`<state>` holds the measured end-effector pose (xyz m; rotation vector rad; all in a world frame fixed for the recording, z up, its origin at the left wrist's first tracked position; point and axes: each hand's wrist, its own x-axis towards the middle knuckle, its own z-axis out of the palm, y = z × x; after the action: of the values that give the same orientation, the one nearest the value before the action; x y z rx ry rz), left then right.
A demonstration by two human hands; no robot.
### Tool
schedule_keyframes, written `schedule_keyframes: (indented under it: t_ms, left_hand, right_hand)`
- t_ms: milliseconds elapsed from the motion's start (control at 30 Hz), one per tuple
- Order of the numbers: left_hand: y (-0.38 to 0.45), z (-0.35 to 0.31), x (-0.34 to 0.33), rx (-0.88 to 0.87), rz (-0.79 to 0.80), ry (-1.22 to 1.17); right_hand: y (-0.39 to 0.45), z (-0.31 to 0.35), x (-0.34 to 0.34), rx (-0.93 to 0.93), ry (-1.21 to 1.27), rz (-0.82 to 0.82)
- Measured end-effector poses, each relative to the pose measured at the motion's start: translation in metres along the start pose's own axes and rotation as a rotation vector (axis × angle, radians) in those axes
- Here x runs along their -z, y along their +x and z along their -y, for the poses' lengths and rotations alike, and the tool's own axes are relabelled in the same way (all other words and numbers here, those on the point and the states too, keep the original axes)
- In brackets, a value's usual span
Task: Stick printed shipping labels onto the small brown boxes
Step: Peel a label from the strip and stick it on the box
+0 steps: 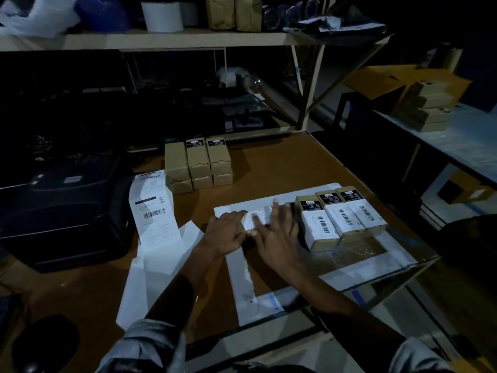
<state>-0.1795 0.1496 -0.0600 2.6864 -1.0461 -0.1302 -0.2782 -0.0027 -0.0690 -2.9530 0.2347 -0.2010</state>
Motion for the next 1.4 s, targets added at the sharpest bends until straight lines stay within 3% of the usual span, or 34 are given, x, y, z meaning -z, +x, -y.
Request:
schedule_keyframes:
  t_ms: [100,233,267,433,600,767,933,1133,1200,1400]
  left_hand:
    - [-0.002,-0.001,0.001,0.001,-0.015,-0.018]
    - [-0.004,-0.005,-0.002,0.027,-0.052,-0.049]
    - [-0.005,-0.006,-0.003,0.031,-0.067,-0.053]
    - [-0.008,-0.006,-0.002,0.026,-0.094,-0.091]
    - [-0.011,-0.009,-0.008,0.042,-0.148,-0.115]
    - [-0.016,-0.01,-0.009,-0.026,-0.226,-0.14]
    - [-0.021,-0.013,-0.013,-0.038,-0.232,-0.124]
    - [-0.033,-0.015,-0.017,-0.051,-0.204,-0.123]
    - [-0.038,-0.014,-0.019,-0.068,-0.223,-0.112]
    - [-0.053,-0.021,-0.026,-0.094,-0.213,-0.125]
  right_hand:
    - [-0.006,0.004,-0.002,0.079,-0.071,-0.043]
    - [0.003,-0.013,0.002,-0.226,0.049,-0.039]
    - [0.002,-0.009,0.002,-0.229,0.053,-0.017]
    - [-0.014,0.012,-0.001,-0.012,0.003,0.068]
    - [-0.005,-0.016,0.0,-0.29,0.089,-0.023]
    - [-0.032,-0.002,-0.014,-0.037,-0.008,-0.03]
    - [-0.029,-0.032,-0.003,-0.182,-0.044,-0.043]
    - [-0.031,-0.037,0.014,-0.137,-0.053,-0.084]
    - [-0.033,-0.045,0.013,-0.144,-0.002,-0.091]
    - [-0.035,-0.064,0.015,-0.005,0.448,-0.009]
